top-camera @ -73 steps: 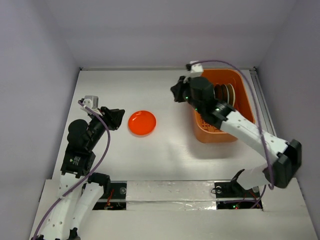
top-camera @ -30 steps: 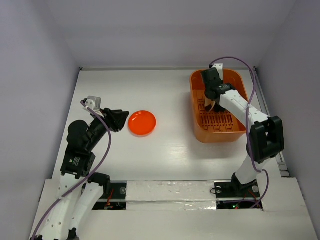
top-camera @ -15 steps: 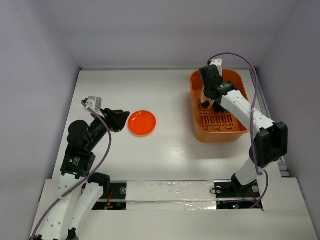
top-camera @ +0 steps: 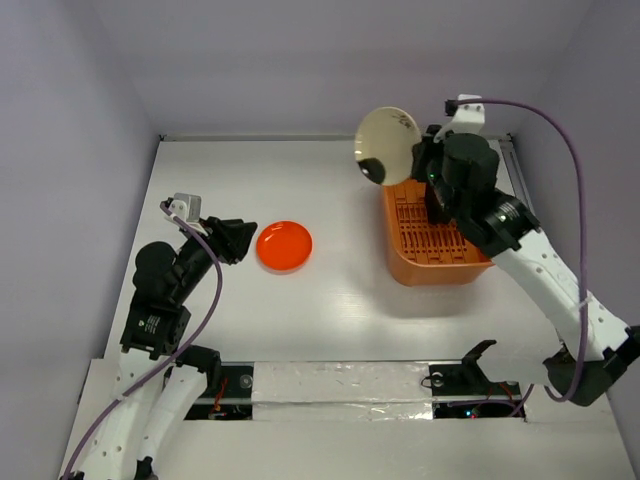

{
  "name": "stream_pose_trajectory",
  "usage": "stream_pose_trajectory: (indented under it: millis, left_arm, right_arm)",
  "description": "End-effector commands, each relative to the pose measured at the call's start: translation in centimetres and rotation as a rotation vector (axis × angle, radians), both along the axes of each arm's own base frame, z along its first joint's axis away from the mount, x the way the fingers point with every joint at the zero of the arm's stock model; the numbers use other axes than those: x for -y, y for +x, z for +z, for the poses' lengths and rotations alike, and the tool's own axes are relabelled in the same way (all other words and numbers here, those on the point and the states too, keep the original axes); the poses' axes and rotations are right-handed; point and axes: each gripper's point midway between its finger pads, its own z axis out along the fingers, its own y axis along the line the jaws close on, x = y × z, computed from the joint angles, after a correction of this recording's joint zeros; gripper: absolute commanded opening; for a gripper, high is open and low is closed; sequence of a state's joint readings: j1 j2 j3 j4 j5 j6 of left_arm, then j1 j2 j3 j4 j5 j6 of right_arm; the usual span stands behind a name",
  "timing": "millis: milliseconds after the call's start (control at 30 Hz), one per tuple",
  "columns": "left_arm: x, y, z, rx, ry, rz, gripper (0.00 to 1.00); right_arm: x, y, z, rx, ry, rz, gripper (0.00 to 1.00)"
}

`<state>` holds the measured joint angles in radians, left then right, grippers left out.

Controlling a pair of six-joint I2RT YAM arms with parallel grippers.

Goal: Unload the plates from the dish rack

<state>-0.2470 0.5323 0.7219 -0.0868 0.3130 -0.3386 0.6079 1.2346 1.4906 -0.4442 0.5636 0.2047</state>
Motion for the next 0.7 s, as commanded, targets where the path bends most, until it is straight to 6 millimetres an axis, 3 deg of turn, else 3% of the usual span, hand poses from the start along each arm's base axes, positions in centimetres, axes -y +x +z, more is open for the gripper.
stream_pose_trajectory:
  millis: [0, 67, 167, 200, 233, 333, 400, 467, 667]
  left_arm:
    - [-0.5, 0.0, 2.5, 0.088, -0.003, 0.020, 0.35]
    - [-0.5, 0.0, 2.5, 0.087, -0.002, 0.023, 0.36]
    - [-0.5, 0.0, 2.4, 0.085, -0.002, 0.023, 0.36]
    - [-0.5, 0.0, 2.4, 0.085, -0.003, 0.023, 0.36]
    - [-0.5, 0.0, 2.4, 0.084, -0.002, 0.022, 0.36]
    - [-0.4, 0.1, 2.3, 0.080, -0.002, 0.019, 0.36]
    - [-0.4, 0.1, 2.3, 0.080, -0.002, 0.017, 0.36]
    - [-0.4, 0.1, 2.3, 0.080, -0.002, 0.016, 0.36]
    - [-0.5, 0.2, 2.2, 0.079, -0.003, 0.020, 0.36]
  right_arm:
    - [-10.7, 1.5, -3.8, -0.047, 0.143, 0.351, 0.00]
    - [-14.6, 2.4, -6.8, -0.123, 0.149, 0.428, 0.00]
    - [-19.8, 1.8, -8.2, -0.156, 0.228, 0.582, 0.00]
    - [-21.1, 2.4, -10.3, -0.200, 0.237, 0.602, 0.00]
    - [-22.1, 2.9, -10.7, -0.200, 0.261, 0.617, 0.00]
    - [-26.0, 2.1, -14.0, -0.294, 0.318, 0.727, 0.00]
    - [-27.0, 2.5, -14.9, -0.310, 0.351, 0.736, 0.00]
    - [-27.5, 3.0, -17.4, -0.358, 0.351, 0.721, 0.00]
    - [-27.6, 3.4, -22.9, -0.454, 0.340, 0.666, 0.00]
